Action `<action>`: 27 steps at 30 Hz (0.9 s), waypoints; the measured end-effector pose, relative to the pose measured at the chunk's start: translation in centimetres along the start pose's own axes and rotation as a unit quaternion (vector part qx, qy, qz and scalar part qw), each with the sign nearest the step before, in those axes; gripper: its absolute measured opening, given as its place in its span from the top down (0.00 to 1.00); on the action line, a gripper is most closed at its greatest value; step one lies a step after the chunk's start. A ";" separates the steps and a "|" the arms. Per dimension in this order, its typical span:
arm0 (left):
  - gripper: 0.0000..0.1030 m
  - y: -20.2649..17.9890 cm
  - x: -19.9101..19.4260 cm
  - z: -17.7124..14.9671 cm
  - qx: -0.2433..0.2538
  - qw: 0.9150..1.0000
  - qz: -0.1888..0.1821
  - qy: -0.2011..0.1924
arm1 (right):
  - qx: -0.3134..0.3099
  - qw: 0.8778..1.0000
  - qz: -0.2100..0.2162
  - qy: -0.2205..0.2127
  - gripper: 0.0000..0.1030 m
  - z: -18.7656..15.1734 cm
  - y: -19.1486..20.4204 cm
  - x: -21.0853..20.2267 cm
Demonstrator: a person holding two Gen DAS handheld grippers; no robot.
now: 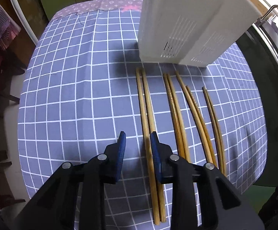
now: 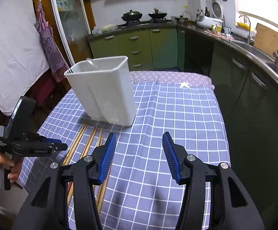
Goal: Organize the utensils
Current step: 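Lower the clear spoon into the white holder and open the right tool, then grasp one wooden chopstick with the left tool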
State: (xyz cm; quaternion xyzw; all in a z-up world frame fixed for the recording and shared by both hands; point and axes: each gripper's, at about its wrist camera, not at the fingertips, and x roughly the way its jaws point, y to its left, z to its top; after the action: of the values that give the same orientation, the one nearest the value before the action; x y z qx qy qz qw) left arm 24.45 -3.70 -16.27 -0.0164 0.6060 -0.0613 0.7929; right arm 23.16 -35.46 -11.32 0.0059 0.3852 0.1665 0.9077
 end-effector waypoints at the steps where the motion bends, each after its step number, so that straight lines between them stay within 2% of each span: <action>1: 0.75 -0.1 0.2 0.2 0.002 1.000 0.005 0.001 | 0.000 1.000 0.001 0.001 0.51 -0.2 0.0 0.1; 9: 0.75 -1.0 1.9 1.4 0.008 0.999 0.025 0.024 | -0.003 1.000 0.004 0.014 0.51 -0.5 -0.1 0.2; 15: 0.75 -2.8 2.7 2.7 0.021 0.999 0.041 0.027 | -0.010 1.000 -0.005 0.029 0.51 -0.7 0.0 0.6; 17: 0.81 -2.9 2.8 3.1 0.021 0.998 0.045 0.028 | -0.017 0.999 -0.010 0.036 0.51 -0.8 0.3 0.8; 18: 0.91 -3.0 2.8 3.2 0.021 0.998 0.044 0.028 | -0.019 0.999 -0.010 0.039 0.51 -0.9 0.3 0.8; 23: 0.94 -2.2 2.8 3.1 0.018 0.999 0.032 0.033 | -0.027 0.998 -0.014 0.053 0.51 -0.8 0.7 1.3; 27: 0.94 -1.2 1.7 3.0 0.014 0.999 0.030 0.009 | -0.030 0.995 0.008 0.094 0.51 -0.9 1.5 3.0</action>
State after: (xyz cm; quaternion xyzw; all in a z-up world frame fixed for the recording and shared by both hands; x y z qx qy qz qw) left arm 27.63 -5.26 -16.97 0.0130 0.6128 -0.0459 0.7888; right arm 23.97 -33.20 -13.83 -0.0337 0.4638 0.1851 0.8657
